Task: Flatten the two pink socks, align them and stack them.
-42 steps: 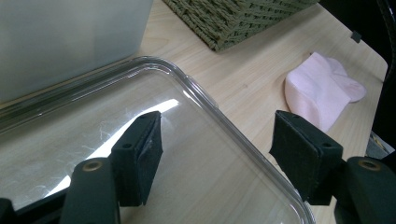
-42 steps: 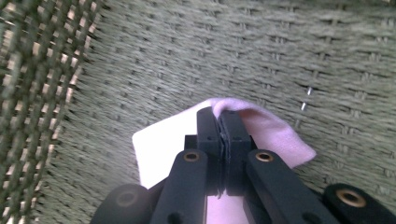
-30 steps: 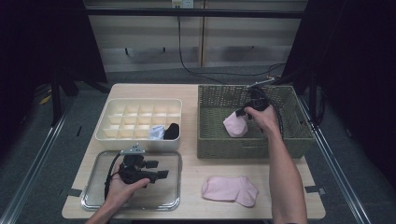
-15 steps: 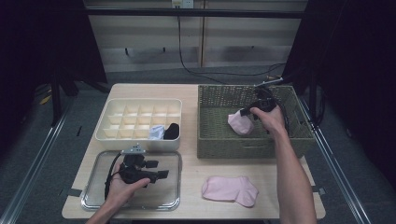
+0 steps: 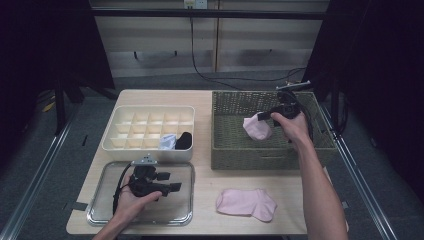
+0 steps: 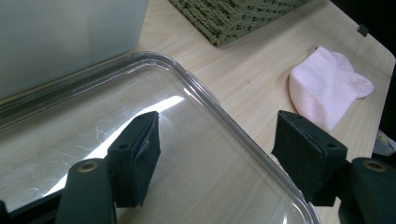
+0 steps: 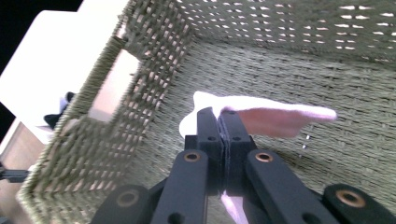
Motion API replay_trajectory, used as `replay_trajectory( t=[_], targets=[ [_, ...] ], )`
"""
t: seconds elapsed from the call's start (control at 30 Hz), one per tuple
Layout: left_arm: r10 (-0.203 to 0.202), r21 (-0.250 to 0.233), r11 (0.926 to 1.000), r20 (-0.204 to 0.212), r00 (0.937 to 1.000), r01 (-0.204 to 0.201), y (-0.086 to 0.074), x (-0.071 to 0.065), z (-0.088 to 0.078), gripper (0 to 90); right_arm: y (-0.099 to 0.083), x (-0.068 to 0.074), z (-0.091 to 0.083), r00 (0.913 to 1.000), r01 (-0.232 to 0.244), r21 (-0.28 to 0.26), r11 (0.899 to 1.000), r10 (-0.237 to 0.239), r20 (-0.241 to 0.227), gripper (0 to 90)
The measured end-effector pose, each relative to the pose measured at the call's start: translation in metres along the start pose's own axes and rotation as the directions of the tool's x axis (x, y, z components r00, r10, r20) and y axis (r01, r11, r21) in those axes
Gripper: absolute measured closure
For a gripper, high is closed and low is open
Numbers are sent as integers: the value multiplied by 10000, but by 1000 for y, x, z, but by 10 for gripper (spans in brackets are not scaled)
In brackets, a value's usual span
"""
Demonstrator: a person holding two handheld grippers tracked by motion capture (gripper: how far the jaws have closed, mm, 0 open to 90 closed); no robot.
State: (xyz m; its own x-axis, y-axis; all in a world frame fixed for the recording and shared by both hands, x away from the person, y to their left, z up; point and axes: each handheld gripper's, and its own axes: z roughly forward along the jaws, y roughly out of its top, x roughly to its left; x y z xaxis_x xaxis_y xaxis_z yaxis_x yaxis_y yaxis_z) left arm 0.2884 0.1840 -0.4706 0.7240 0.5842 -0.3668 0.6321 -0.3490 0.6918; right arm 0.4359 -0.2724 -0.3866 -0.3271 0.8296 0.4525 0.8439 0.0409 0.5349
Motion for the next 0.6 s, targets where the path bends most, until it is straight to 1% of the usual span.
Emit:
replay_trajectory(
  t=[0.07,0.13,0.17,0.2,0.23,0.4,0.6],
  targets=[
    [2,-7,10000,-9,10000,-2,0,0,0,316,0,2,-3,9998,-75,-130,9999,73,-168,892],
    [11,-7,10000,-34,10000,-11,0,0,0,316,-1,4,-6,9998,-17,-272,9996,11,-223,892],
    [12,-8,10000,-38,10000,-12,0,0,0,316,-1,6,-7,9994,-37,-318,9995,26,-342,892],
    [10,-6,10000,-42,10000,-10,0,0,0,316,-2,7,-8,9992,68,-425,9991,-84,-381,892],
    [11,2,10000,-36,10000,-11,0,0,1,316,-2,8,-9,9991,113,-410,9991,-130,-405,892],
    [-1,11,10000,-44,10000,1,0,-1,1,316,-3,15,-15,9984,301,-537,9981,-326,-469,891],
    [4,17,10000,-65,10000,-4,0,0,2,316,-5,18,-23,9981,407,-645,9971,-435,-434,892]
  ],
)
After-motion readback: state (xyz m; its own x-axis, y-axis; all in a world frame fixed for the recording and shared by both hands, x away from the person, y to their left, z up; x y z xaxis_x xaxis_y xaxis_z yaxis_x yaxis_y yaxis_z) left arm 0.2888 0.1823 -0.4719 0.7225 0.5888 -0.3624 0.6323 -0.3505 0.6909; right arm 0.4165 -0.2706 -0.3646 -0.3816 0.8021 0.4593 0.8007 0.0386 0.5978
